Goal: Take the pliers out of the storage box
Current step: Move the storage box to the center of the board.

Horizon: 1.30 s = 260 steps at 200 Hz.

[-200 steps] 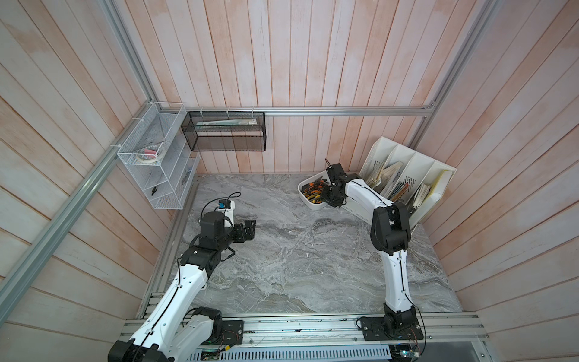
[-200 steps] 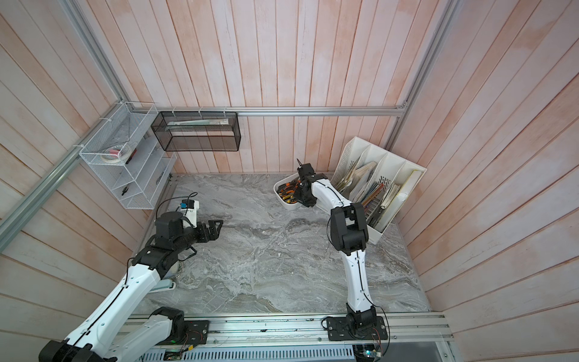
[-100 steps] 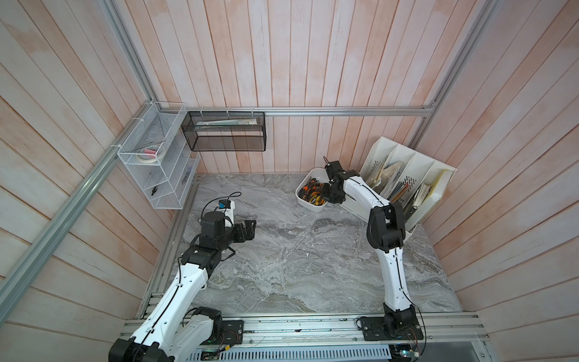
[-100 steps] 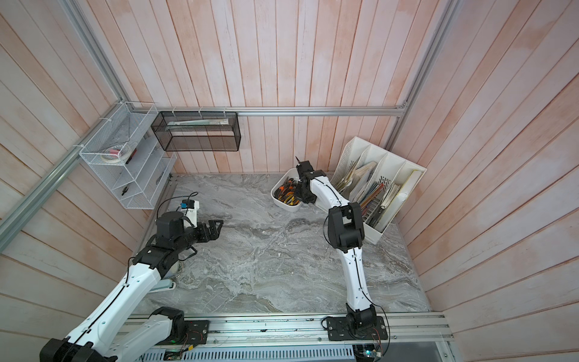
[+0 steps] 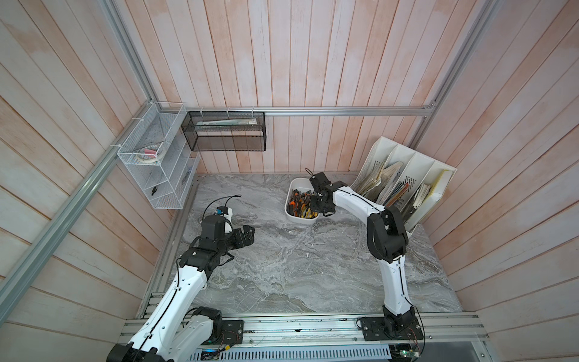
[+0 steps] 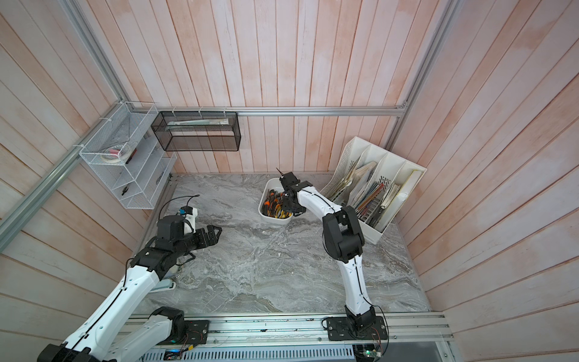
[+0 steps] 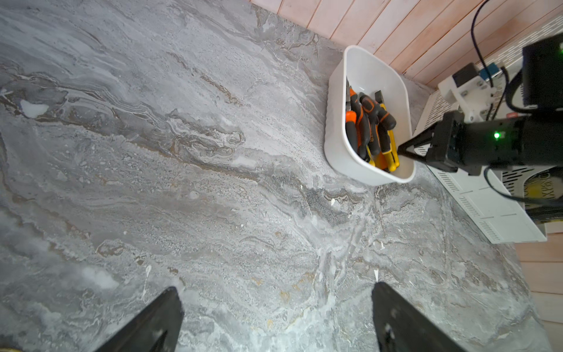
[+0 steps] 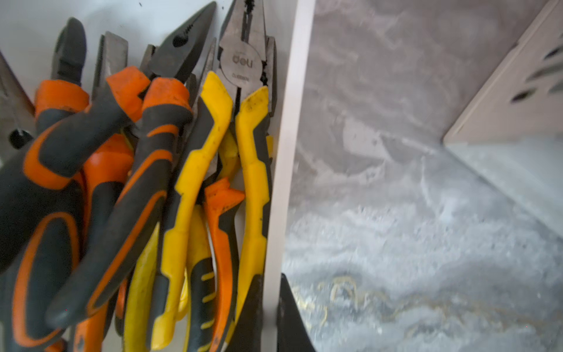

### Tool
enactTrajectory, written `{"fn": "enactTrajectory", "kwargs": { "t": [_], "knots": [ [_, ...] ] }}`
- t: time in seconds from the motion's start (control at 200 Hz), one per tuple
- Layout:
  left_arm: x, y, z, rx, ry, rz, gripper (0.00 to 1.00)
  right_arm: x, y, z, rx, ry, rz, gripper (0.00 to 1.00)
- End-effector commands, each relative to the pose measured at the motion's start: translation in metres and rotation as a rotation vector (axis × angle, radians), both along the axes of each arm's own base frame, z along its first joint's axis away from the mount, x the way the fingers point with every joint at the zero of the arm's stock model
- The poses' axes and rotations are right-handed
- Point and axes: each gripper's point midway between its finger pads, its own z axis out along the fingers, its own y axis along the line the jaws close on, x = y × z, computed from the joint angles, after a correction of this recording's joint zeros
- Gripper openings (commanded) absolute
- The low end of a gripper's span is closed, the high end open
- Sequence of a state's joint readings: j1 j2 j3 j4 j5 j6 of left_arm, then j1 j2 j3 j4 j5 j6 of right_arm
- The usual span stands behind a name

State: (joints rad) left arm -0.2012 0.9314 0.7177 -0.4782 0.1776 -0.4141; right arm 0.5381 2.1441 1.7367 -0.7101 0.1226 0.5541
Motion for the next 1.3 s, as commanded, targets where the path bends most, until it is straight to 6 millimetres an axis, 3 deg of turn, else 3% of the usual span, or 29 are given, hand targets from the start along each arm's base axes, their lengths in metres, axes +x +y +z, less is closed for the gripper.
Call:
{"fn": "enactTrajectory", "kwargs": {
  "t": [0.0, 0.27, 0.435, 0.62, 0.77, 0.91, 1.075, 1.295],
  "knots": [
    [-0.010, -0.002, 0.007, -0.060, 0.035, 0.024, 1.00, -0.072, 0.026, 0.005, 0.046, 0.096, 0.169, 0.00],
    [-0.029, -0.008, 0.000, -0.147, 0.125, 0.043, 1.00, -0.173, 0.050, 0.000, 0.128, 0.155, 0.239, 0.00],
    [-0.043, -0.009, -0.010, -0.178, 0.185, 0.057, 1.00, -0.208, 0.074, 0.000, 0.165, 0.179, 0.267, 0.00],
    [-0.051, -0.008, -0.002, -0.195, 0.191, 0.070, 1.00, -0.237, 0.098, 0.003, 0.198, 0.208, 0.281, 0.00],
    [-0.055, -0.006, 0.003, -0.176, 0.192, 0.070, 1.00, -0.249, 0.106, 0.037, 0.221, 0.158, 0.280, 0.29],
    [-0.052, -0.003, 0.005, -0.120, 0.196, 0.052, 1.00, -0.251, 0.111, 0.084, 0.284, 0.106, 0.301, 0.42],
    [-0.045, 0.000, 0.003, -0.041, 0.214, 0.017, 1.00, -0.241, 0.120, 0.117, 0.320, 0.043, 0.325, 0.43],
    [-0.046, 0.001, -0.011, -0.014, 0.228, 0.004, 1.00, -0.219, 0.138, 0.104, 0.284, 0.093, 0.354, 0.40]
  ]
}}
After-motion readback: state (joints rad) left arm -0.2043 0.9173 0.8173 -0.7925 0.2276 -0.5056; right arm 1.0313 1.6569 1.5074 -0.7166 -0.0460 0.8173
